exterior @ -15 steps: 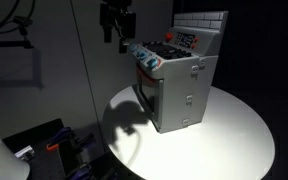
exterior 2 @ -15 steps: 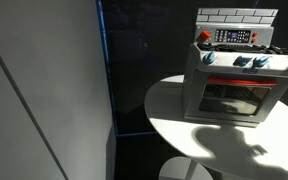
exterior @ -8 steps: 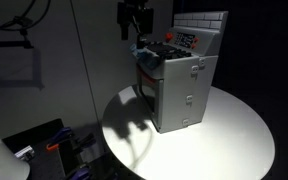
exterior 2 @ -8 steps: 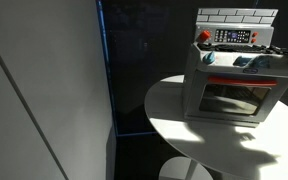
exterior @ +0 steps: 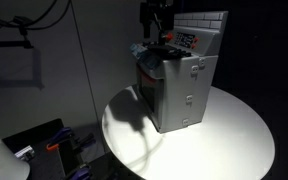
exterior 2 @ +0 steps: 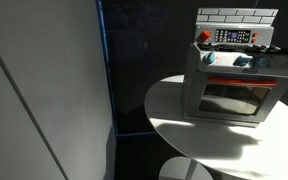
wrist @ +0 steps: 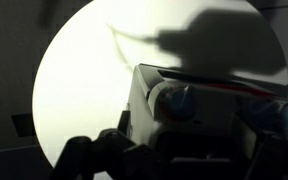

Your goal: Press the top right orange button on the stove

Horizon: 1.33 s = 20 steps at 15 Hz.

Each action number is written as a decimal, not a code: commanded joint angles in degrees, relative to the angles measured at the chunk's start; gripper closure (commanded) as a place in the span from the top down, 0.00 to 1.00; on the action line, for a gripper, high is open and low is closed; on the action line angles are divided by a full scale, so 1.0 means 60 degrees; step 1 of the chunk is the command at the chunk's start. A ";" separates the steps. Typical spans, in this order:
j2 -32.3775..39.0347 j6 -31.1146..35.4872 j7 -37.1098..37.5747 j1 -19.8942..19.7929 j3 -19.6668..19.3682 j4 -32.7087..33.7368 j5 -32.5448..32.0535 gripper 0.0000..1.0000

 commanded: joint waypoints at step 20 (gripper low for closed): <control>0.0838 0.1413 0.1496 -0.0288 0.0341 0.0648 -0.0066 1.00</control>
